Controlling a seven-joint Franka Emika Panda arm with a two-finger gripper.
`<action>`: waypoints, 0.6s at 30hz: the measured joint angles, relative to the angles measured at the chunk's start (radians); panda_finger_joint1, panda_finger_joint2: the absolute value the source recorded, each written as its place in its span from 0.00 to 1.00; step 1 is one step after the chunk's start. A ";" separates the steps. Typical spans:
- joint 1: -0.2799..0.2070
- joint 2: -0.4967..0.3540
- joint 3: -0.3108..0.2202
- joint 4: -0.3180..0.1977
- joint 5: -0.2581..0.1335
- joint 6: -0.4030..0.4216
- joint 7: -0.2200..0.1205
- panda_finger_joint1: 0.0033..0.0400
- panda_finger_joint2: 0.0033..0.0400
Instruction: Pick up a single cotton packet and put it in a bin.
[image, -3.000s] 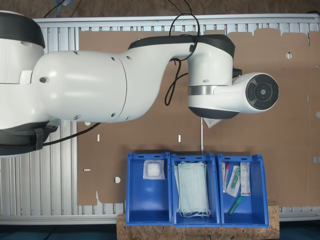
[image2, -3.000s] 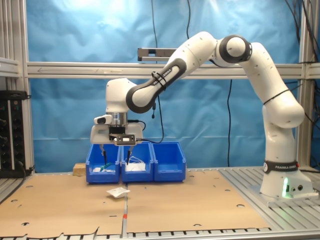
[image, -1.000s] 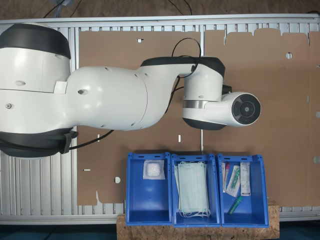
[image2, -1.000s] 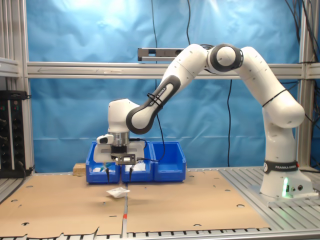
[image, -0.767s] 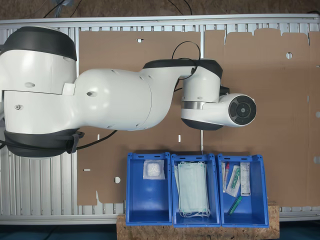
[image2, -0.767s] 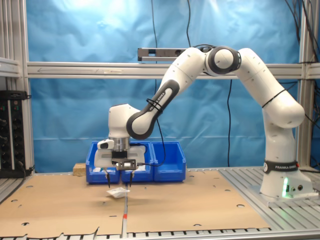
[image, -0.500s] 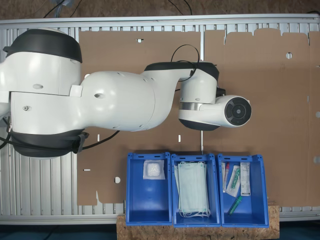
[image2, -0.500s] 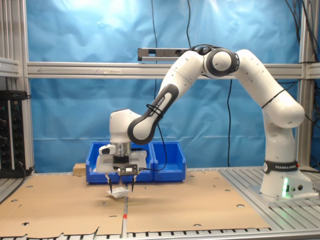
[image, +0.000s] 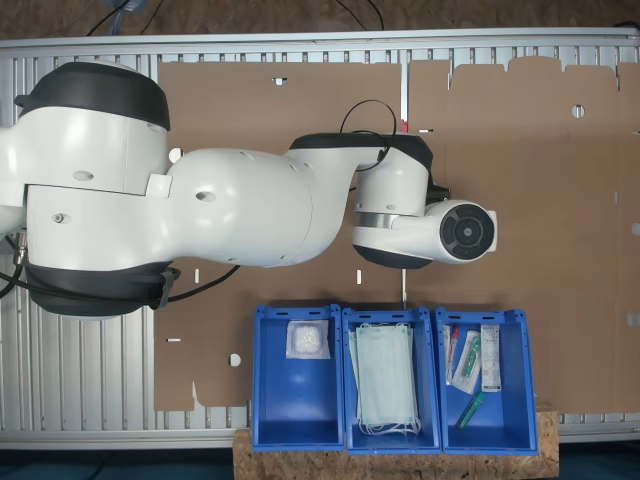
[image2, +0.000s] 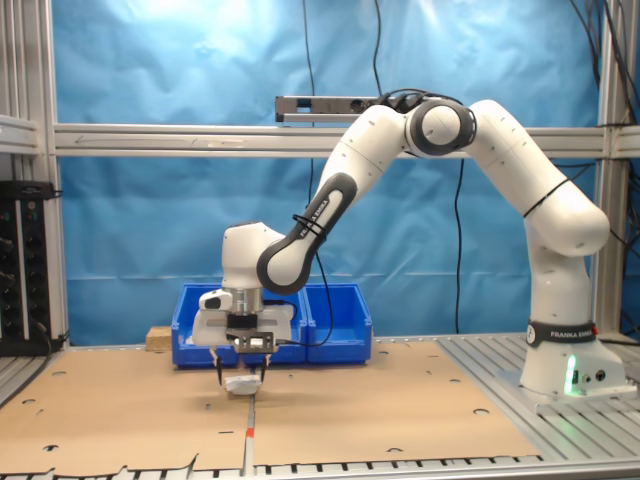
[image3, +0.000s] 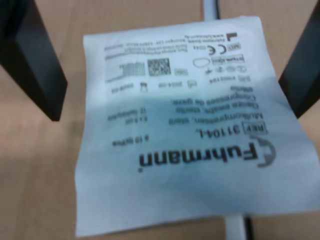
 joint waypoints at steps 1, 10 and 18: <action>0.000 0.000 -0.002 0.000 0.000 0.005 0.000 1.00 1.00; 0.000 0.000 -0.007 0.000 0.000 0.044 0.000 1.00 1.00; 0.000 0.000 -0.009 0.000 0.000 0.061 0.000 1.00 1.00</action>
